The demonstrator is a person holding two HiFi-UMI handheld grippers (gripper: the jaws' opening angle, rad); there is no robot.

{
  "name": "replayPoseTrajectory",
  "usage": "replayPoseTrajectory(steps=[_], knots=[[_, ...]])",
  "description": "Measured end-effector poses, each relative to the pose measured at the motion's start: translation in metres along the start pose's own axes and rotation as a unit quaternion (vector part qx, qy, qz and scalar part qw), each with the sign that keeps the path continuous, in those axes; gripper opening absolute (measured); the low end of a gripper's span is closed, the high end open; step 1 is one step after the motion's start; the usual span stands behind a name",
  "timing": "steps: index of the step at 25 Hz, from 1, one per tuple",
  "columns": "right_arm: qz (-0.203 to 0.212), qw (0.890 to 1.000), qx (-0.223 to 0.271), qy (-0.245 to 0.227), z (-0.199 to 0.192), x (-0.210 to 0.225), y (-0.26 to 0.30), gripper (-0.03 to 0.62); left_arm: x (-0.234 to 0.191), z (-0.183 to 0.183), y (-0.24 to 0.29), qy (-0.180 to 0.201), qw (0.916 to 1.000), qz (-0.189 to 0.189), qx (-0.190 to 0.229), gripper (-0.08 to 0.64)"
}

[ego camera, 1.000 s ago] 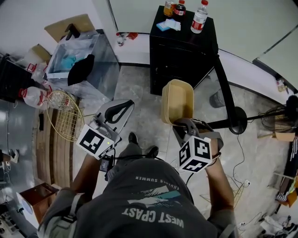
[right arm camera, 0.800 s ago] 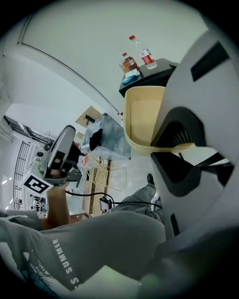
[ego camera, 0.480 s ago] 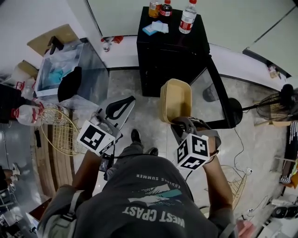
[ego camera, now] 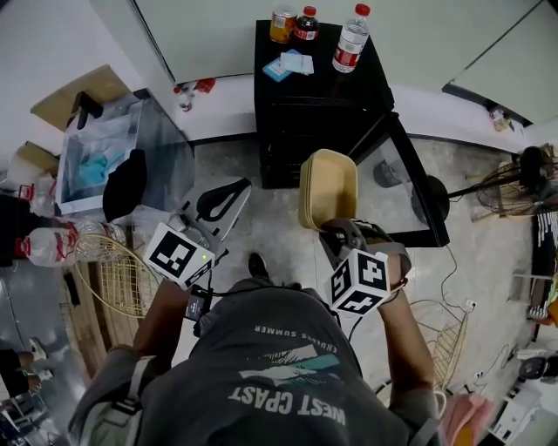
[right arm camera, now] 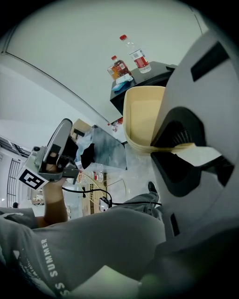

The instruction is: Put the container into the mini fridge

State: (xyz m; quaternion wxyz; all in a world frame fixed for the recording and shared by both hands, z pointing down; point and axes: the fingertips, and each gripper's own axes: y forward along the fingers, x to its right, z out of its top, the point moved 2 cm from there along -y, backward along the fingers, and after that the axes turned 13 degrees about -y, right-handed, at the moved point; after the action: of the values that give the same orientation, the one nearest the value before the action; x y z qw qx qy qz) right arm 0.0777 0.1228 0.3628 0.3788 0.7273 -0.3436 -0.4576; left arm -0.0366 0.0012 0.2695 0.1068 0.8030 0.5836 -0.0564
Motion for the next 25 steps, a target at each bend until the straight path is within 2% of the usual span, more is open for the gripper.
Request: replayPoseTrajectory(steps=[6,13,25], knots=[[-0.005,1.000,-0.015,0.009,0.012,0.013,0.022,0.051,-0.029,-0.006,0.000,-0.007,0.9998,-0.017,-0.003,0.026],[0.003,1.000,-0.027,0.012,0.014,0.022,0.051,0.051,-0.052,-0.015,-0.001,-0.025,0.9995,-0.016,-0.009,0.026],[0.029,0.999,-0.027,0.005,0.002,0.037,0.106,0.051,-0.091,-0.038,-0.003,-0.059,0.9976,0.034,-0.010,0.026]])
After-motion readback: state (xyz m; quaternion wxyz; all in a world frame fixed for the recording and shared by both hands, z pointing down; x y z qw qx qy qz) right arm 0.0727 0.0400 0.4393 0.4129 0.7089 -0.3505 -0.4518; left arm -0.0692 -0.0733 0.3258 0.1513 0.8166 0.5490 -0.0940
